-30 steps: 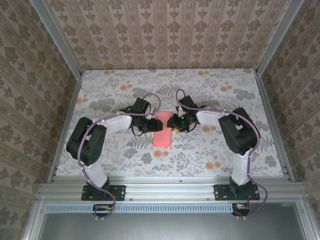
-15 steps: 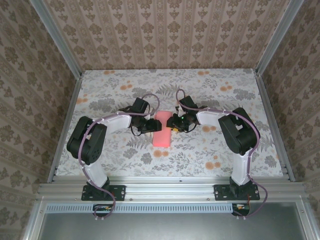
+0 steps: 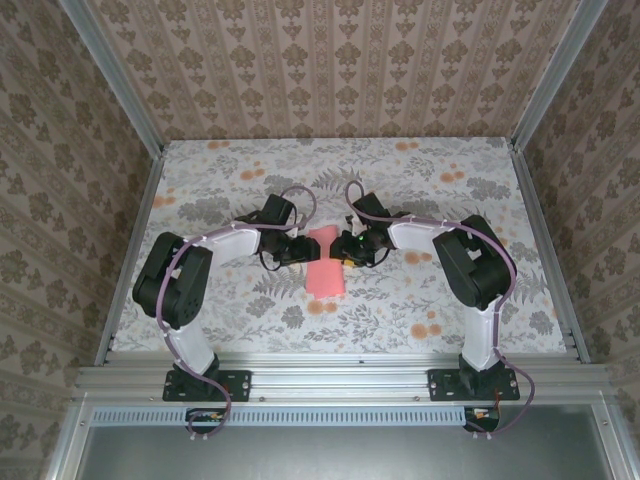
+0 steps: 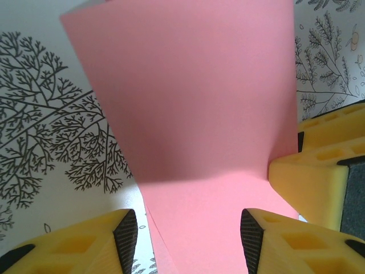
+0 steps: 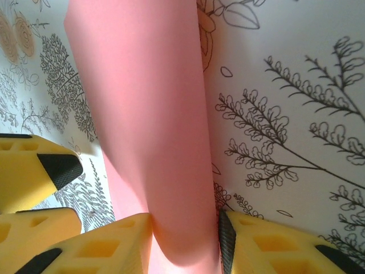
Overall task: Fold a paper plane with a square sheet of paper (pick it up from the middle)
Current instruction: Hold the square sheet of paper at the center of the table.
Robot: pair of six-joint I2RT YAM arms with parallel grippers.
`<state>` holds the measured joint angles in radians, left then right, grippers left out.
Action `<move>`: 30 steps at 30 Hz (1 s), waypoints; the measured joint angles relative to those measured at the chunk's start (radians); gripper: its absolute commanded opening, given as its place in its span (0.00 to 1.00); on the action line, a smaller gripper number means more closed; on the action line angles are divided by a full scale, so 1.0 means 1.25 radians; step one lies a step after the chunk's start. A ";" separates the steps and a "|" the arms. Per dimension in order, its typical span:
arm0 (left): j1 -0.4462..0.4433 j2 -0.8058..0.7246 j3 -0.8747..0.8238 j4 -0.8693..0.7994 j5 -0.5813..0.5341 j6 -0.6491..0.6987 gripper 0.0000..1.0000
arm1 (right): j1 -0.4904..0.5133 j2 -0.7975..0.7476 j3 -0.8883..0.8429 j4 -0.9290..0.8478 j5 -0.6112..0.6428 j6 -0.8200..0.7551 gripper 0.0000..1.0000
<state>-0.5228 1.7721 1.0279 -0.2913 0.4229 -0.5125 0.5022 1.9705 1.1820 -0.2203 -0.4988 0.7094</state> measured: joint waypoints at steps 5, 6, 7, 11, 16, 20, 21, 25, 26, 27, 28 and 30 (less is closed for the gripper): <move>0.006 0.000 0.000 0.000 0.000 0.001 0.54 | 0.002 0.000 0.009 -0.012 0.014 0.001 0.39; 0.007 0.000 0.000 0.000 0.000 0.001 0.54 | 0.002 0.000 0.011 -0.013 0.017 0.003 0.39; 0.007 0.000 0.000 0.000 0.000 0.001 0.54 | 0.002 0.000 0.013 -0.013 0.019 0.005 0.40; 0.007 0.000 0.000 0.000 0.000 0.001 0.54 | 0.002 0.000 0.014 -0.015 0.029 0.022 0.40; 0.007 0.000 -0.001 0.000 0.000 0.001 0.54 | 0.002 0.004 0.021 -0.020 0.039 0.034 0.41; 0.007 0.000 -0.001 0.000 0.000 0.001 0.54 | 0.002 0.007 0.027 -0.025 0.040 0.043 0.42; 0.007 0.000 -0.001 0.000 0.000 0.002 0.54 | 0.002 0.007 0.028 -0.026 0.040 0.043 0.42; 0.008 -0.001 -0.001 0.000 0.000 0.007 0.54 | 0.002 0.010 0.032 -0.030 0.041 0.043 0.42; 0.009 -0.001 -0.001 0.000 0.000 0.009 0.54 | 0.002 0.010 0.034 -0.031 0.041 0.043 0.42; 0.011 -0.002 -0.001 -0.001 0.000 0.009 0.54 | 0.003 0.010 0.034 -0.032 0.041 0.042 0.42; 0.012 -0.005 -0.002 -0.002 0.000 0.009 0.54 | 0.004 0.010 0.034 -0.033 0.041 0.042 0.42; 0.016 -0.014 -0.002 -0.006 -0.001 0.009 0.54 | 0.004 0.010 0.035 -0.034 0.041 0.042 0.42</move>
<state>-0.5022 1.7550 1.0260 -0.2993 0.4217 -0.5007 0.5076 1.9835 1.2263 -0.2634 -0.4473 0.7616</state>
